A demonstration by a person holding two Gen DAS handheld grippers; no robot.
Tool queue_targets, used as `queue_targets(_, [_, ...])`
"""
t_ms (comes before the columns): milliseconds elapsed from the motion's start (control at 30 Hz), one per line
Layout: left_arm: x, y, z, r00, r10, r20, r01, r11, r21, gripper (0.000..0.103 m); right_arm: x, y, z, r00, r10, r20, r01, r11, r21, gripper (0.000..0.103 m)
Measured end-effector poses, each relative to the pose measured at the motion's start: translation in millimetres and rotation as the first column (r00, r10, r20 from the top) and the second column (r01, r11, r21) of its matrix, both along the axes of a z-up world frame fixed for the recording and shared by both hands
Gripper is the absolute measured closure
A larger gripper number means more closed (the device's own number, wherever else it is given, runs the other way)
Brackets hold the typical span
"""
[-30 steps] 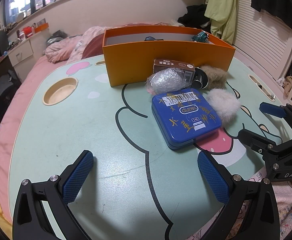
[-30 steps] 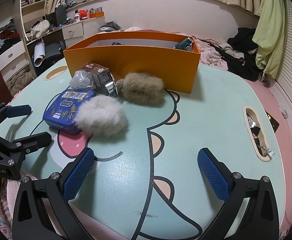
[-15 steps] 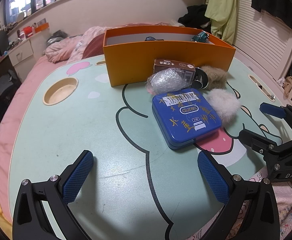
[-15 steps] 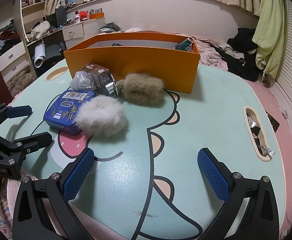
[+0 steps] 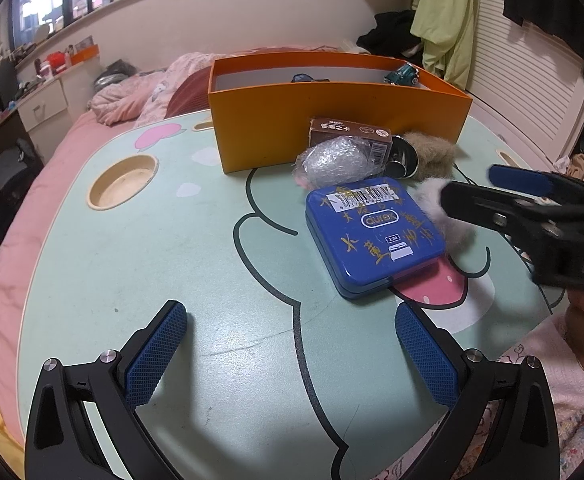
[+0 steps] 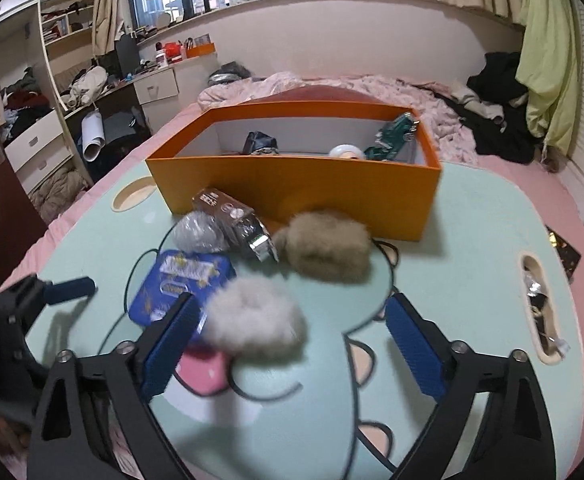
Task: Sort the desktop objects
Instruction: 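Grasp the blue tin with the left gripper while the right gripper grasps the white fur ball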
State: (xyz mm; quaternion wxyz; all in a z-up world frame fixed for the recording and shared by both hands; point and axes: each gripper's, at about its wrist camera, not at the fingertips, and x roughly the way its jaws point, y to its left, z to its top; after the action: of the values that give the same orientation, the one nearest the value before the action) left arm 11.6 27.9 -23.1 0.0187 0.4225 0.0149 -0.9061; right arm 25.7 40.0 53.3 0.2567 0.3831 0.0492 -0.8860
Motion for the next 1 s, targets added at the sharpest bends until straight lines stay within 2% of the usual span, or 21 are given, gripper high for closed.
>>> queue_targets(167, [1, -1, 1, 1.0, 0.001, -0.001, -0.001, 1.0, -0.001, 0.0, -11, -6, -15, 0.996, 0.017, 0.086, -0.018, 1.0, 0.007, 0.034])
queue_targets(233, [1, -1, 1, 1.0, 0.001, -0.001, -0.001, 1.0, 0.001, 0.0, -8, -9, -16, 0.998, 0.013, 0.06, -0.016, 0.999, 0.041, 0.055])
queue_targets(267, [1, -1, 1, 1.0, 0.001, -0.001, -0.001, 1.0, 0.001, 0.0, -6, -10, -17, 0.999, 0.018, 0.048, -0.021, 0.998, 0.052, 0.058])
queue_targets(367, [1, -1, 1, 1.0, 0.001, 0.0, -0.001, 1.0, 0.0, 0.0, -2, -11, -19, 0.999, 0.032, 0.031, -0.033, 0.998, 0.05, 0.06])
queue_targets(667, [0, -2, 9, 1.0, -0.008, -0.015, 0.008, 1.0, 0.014, 0.0, 5, 26, -7, 0.997, -0.07, -0.02, 0.068, 0.993, -0.098, 0.06])
queue_targets(867, [-23, 11, 24, 1.0, -0.01, -0.029, 0.01, 1.0, -0.004, 0.0, 1, 33, -3, 0.994, -0.105, -0.02, 0.102, 0.986, -0.134, 0.06])
queue_targets(1000, [-42, 23, 16, 0.999, -0.015, 0.028, 0.016, 0.999, -0.045, 0.0, 0, 32, -3, 0.994, -0.102, -0.026, 0.098, 0.987, -0.129, 0.06])
